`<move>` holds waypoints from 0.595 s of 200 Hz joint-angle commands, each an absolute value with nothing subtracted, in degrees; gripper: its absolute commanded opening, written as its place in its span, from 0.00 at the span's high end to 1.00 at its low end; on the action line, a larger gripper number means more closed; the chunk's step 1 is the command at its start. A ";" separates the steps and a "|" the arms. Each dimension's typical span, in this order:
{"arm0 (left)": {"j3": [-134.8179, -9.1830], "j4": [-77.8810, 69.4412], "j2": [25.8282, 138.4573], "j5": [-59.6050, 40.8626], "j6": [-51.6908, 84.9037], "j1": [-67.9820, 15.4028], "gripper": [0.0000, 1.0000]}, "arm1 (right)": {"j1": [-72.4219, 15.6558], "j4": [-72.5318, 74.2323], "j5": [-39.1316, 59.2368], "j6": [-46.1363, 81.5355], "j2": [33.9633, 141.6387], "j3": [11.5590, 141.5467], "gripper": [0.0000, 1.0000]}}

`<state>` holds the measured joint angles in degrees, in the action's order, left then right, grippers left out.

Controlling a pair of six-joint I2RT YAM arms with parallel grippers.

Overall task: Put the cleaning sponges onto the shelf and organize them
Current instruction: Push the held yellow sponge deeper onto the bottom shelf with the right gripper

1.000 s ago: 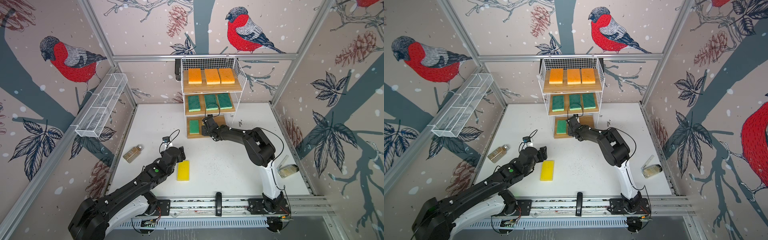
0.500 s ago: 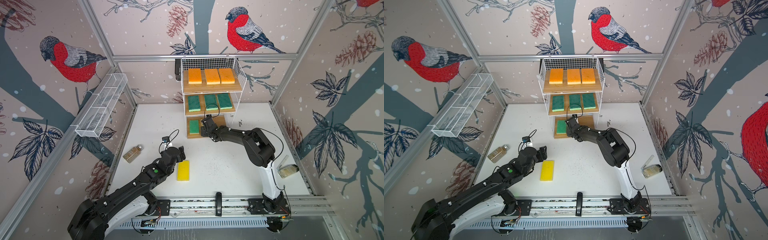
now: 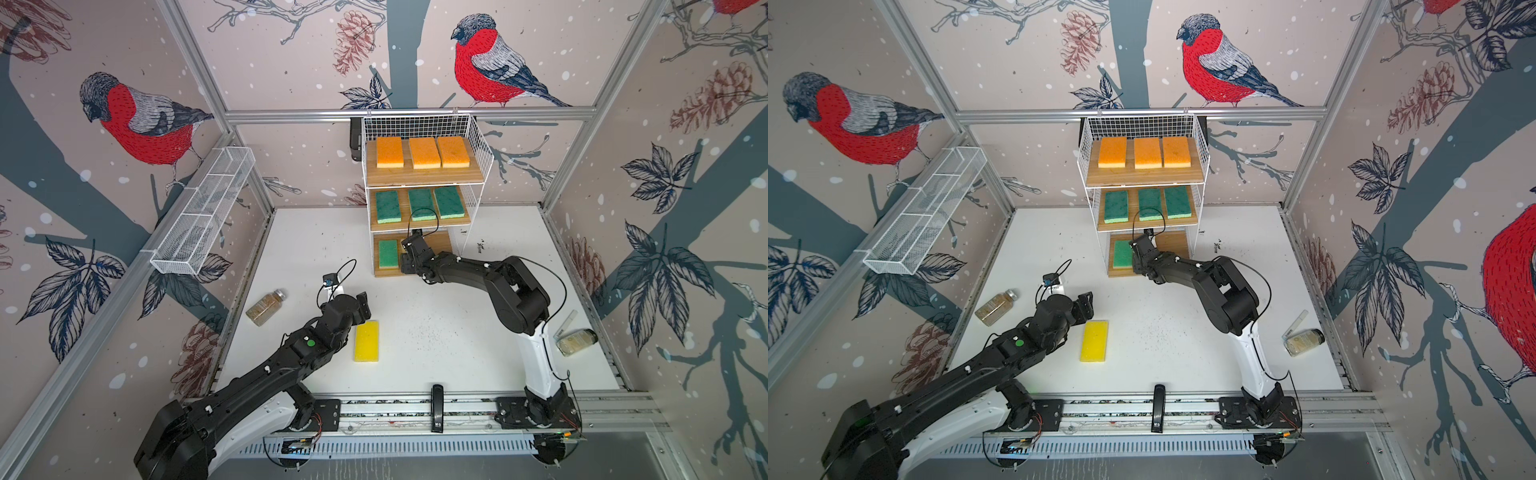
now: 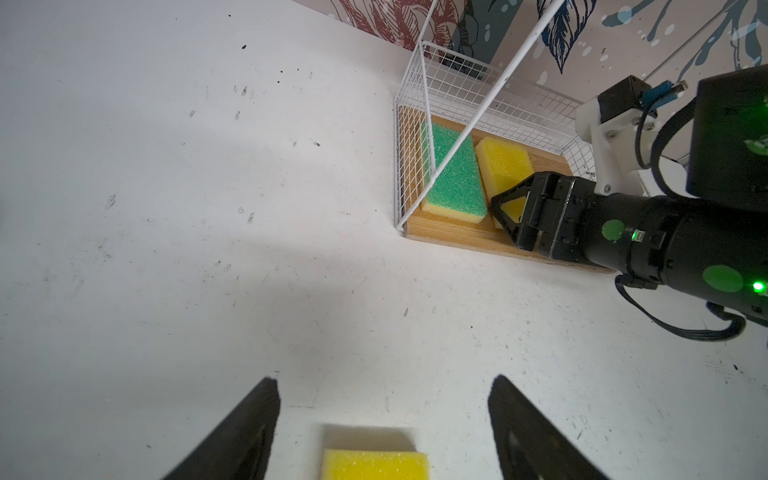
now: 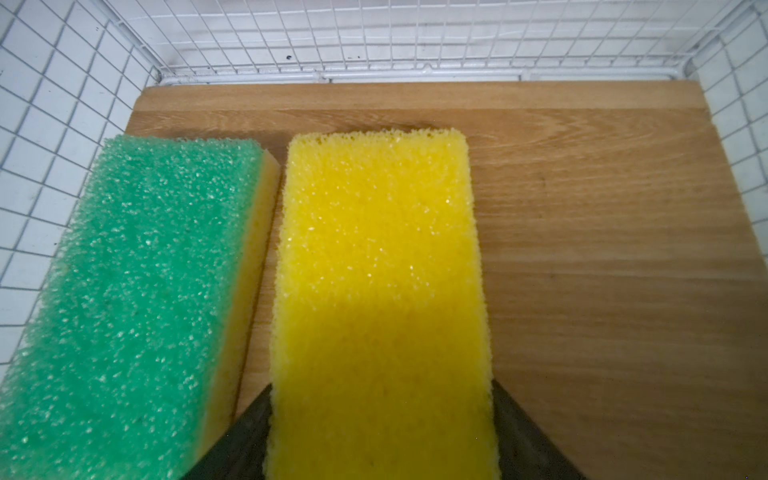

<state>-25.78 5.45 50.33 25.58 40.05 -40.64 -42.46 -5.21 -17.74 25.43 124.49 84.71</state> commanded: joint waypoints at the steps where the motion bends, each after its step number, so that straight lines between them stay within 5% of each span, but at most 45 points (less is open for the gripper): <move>1: -25.53 5.89 49.85 25.76 40.08 -40.59 0.20 | -42.62 -7.38 -17.53 26.39 124.19 84.87 0.28; 119: -25.44 7.16 48.36 25.75 40.34 -40.57 0.20 | -42.71 -7.55 -16.85 27.59 124.48 85.02 0.24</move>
